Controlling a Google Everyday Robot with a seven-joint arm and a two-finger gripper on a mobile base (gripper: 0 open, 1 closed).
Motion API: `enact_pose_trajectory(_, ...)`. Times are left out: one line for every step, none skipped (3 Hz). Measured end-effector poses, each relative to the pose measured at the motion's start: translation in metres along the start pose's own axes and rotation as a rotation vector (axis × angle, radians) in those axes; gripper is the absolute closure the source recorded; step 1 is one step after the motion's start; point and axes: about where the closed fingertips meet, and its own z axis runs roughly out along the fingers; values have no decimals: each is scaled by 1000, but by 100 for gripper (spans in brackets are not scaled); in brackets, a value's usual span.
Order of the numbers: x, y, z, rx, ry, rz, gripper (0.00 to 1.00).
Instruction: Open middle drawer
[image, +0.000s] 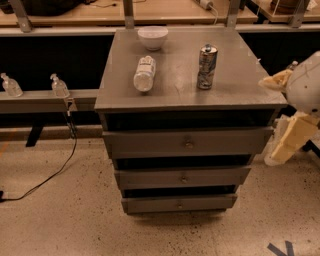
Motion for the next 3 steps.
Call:
enact_pose_trajectory(25, 11, 75, -29, -223, 29, 0)
enact_pose_trajectory(45, 10, 141, 71, -555, 131, 0)
enact_pose_trajectory(57, 14, 144, 80, -583, 155, 0)
